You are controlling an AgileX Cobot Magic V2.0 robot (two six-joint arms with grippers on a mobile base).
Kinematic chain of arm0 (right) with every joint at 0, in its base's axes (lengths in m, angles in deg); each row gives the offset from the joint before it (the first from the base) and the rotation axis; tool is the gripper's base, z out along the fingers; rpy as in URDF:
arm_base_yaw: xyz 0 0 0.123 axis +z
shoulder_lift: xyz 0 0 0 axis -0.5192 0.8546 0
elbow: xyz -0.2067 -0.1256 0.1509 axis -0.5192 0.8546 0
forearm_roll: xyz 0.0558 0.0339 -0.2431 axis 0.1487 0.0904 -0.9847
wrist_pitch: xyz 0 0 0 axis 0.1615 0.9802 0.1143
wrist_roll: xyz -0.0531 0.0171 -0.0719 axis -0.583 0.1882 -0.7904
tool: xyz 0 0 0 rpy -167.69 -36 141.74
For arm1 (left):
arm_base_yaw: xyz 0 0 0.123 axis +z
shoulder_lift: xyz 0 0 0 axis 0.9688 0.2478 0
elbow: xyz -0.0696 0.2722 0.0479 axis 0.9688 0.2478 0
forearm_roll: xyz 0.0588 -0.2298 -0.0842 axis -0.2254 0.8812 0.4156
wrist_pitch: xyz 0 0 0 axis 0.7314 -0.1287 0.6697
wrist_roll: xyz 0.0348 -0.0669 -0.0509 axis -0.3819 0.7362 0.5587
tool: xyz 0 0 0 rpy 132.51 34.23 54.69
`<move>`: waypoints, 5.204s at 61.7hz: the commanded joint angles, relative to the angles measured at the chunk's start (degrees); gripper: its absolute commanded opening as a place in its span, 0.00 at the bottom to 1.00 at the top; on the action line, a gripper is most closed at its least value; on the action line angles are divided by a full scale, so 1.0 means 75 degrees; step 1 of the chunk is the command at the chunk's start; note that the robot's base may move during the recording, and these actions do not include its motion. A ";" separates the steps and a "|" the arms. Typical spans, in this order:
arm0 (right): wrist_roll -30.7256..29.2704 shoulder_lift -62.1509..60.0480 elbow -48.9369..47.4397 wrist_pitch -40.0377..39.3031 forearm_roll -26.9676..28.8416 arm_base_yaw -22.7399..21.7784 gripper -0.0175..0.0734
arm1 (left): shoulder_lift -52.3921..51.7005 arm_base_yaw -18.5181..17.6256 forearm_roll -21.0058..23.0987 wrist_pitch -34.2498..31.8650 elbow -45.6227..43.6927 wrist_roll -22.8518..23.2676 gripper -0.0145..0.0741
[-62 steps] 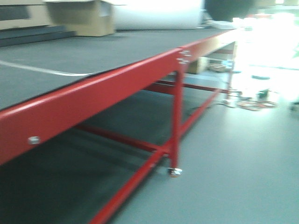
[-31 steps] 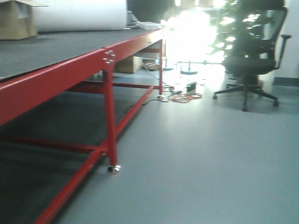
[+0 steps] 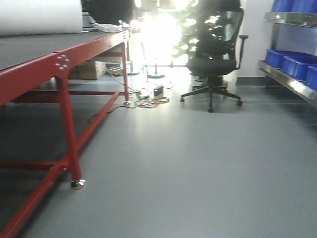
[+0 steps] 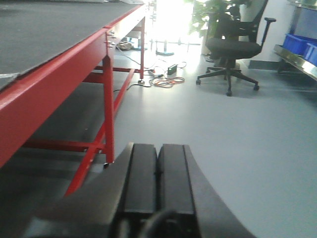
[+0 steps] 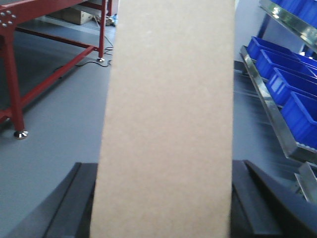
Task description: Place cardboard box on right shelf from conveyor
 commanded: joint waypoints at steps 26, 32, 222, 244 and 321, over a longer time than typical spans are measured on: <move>-0.0059 0.0171 -0.0191 -0.0780 -0.0149 -0.0038 0.37 | -0.0129 0.0009 0.0045 -0.0674 0.0073 -0.0003 0.03; -0.0059 0.0181 -0.0191 -0.0780 -0.0149 -0.0038 0.37 | -0.0129 0.0009 0.0045 -0.0674 0.0073 -0.0003 0.03; -0.0059 0.0146 -0.0191 -0.0782 -0.0149 -0.0038 0.37 | -0.0129 -0.0005 0.0045 -0.0674 0.0073 -0.0003 0.03; -0.0059 0.0146 -0.0191 -0.0782 -0.0149 -0.0038 0.37 | -0.0129 0.0200 0.0045 -0.0674 0.0073 -0.0003 0.03; -0.0059 0.0146 -0.0191 -0.0782 -0.0142 -0.0038 0.37 | -0.0116 0.0620 0.0045 -0.0674 0.0073 -0.0003 0.03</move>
